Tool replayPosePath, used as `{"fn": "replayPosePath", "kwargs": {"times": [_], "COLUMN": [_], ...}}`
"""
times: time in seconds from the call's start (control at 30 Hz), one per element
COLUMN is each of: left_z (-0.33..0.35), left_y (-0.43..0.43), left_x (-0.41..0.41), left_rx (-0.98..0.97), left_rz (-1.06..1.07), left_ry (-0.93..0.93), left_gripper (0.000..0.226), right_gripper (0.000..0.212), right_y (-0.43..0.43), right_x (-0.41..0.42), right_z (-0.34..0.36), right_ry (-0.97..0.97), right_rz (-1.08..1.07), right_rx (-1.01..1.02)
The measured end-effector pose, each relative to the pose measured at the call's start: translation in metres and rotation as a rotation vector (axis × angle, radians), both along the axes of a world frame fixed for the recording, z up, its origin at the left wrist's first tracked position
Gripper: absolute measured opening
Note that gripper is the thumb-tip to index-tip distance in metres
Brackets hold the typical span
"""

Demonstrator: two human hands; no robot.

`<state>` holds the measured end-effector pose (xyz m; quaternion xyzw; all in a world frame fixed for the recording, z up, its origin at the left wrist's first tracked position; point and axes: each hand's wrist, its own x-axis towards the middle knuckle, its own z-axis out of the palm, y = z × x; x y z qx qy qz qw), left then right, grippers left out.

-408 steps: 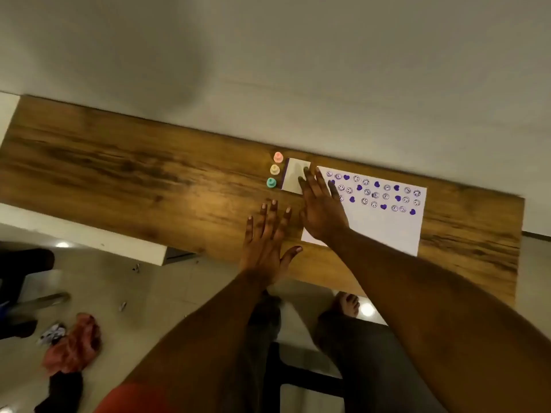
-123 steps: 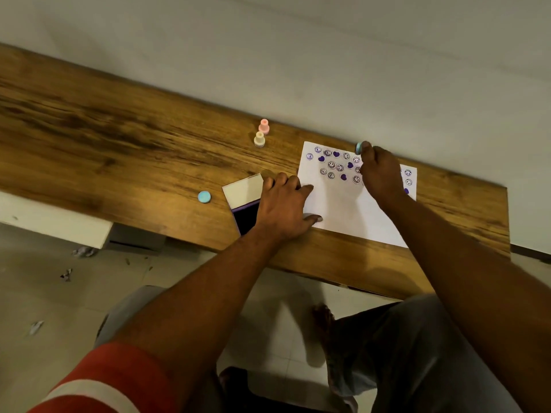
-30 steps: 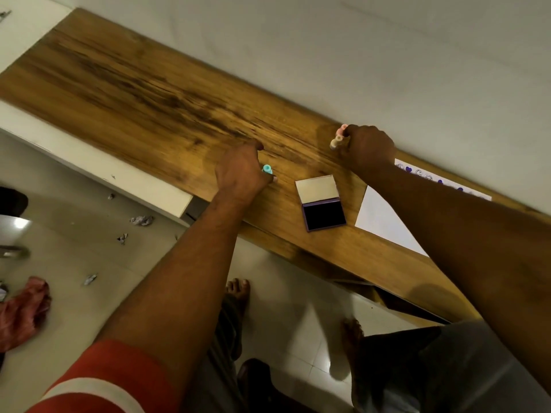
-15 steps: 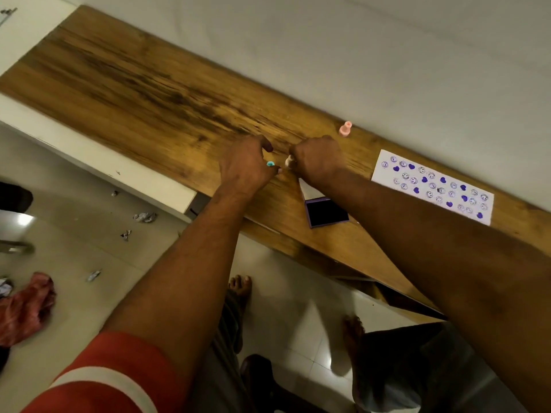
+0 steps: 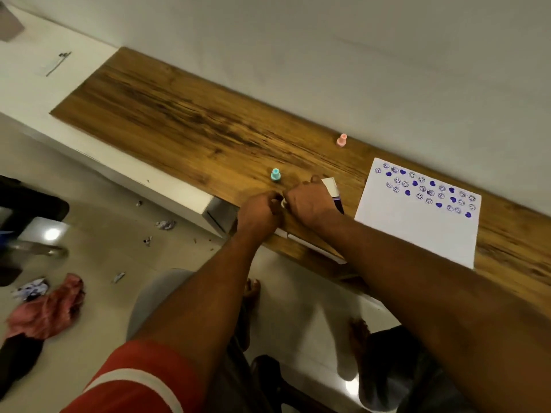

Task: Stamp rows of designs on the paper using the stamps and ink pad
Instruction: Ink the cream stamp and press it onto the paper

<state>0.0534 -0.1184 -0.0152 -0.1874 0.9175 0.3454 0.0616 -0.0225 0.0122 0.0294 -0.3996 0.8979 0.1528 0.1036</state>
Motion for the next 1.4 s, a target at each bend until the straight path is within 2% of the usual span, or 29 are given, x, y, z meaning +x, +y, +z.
{"fn": "replayPosePath", "kwargs": {"times": [0.13, 0.37, 0.6, 0.7, 0.8, 1.07, 1.23, 1.4], "left_z": [-0.012, -0.022, -0.034, -0.035, -0.035, -0.035, -0.037, -0.038], "left_y": [0.005, 0.006, 0.01, 0.014, 0.014, 0.013, 0.013, 0.012], "left_x": [0.004, -0.001, -0.004, -0.005, -0.007, -0.008, -0.01, -0.009], "left_rx": [-0.013, -0.207, -0.325, -0.323, -0.323, -0.333, -0.295, -0.296], "left_rz": [-0.057, -0.239, -0.334, -0.337, -0.336, -0.359, -0.374, -0.365], "left_ry": [0.018, 0.141, 0.192, 0.193, 0.179, 0.178, 0.231, 0.243], "left_gripper": [0.033, 0.027, 0.03, 0.033, 0.034, 0.031, 0.036, 0.031], "right_gripper": [0.017, 0.026, 0.041, 0.033, 0.026, 0.029, 0.036, 0.032], "right_y": [0.011, 0.023, 0.033, 0.031, 0.033, 0.044, 0.045, 0.038], "right_x": [0.008, 0.002, -0.002, -0.004, -0.007, -0.007, -0.004, 0.002], "right_z": [-0.006, -0.016, -0.023, -0.027, -0.03, -0.028, -0.027, -0.025], "right_ry": [0.001, 0.045, 0.005, -0.042, -0.071, -0.126, -0.192, -0.166], "right_rz": [-0.003, 0.078, 0.056, -0.017, 0.014, 0.053, -0.093, -0.191], "right_rx": [-0.005, -0.006, -0.196, -0.238, -0.276, -0.298, -0.352, -0.394]}}
